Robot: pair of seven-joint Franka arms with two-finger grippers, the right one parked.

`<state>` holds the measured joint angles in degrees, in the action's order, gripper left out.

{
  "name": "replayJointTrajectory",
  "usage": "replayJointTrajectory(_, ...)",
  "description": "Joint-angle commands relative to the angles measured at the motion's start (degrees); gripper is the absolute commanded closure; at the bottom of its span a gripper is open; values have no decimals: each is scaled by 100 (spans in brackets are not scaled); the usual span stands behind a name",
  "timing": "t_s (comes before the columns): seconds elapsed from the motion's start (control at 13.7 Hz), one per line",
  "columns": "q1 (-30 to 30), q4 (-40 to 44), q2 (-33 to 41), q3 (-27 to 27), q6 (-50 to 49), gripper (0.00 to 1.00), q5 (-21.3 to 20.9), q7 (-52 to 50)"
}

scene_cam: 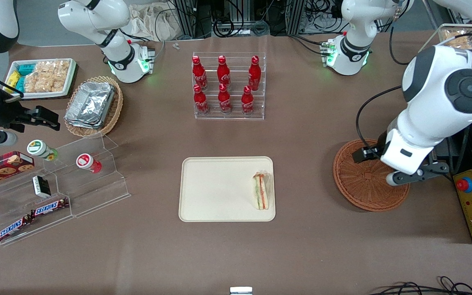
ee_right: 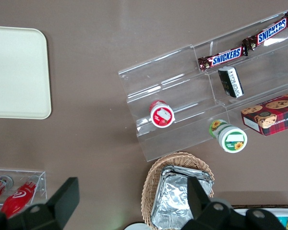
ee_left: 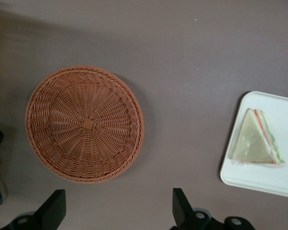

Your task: Place sandwich from basket to tray

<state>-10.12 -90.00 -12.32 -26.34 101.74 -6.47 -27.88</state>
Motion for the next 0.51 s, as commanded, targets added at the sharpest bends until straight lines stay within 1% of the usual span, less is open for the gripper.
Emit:
replayJointTrajectory(0.0, -332, -1113, 984, -3, 363, 0, 357, 658)
replayJointTrajectory(0.07, -272, -1429, 1169, 162, 504, 0, 374, 765)
replayJointTrajectory(0.15, 120, -1693, 1362, 642, 662, 0, 392, 949)
replayJointTrajectory(0.22, 637, -1861, 1529, 1248, 672, 0, 401, 1264)
replayJointTrajectory(0.29, 808, -2019, 1601, 1445, 646, 0, 401, 1528)
replayJointTrajectory(0.44, 748, -2118, 1707, 1525, 497, 0, 401, 2177)
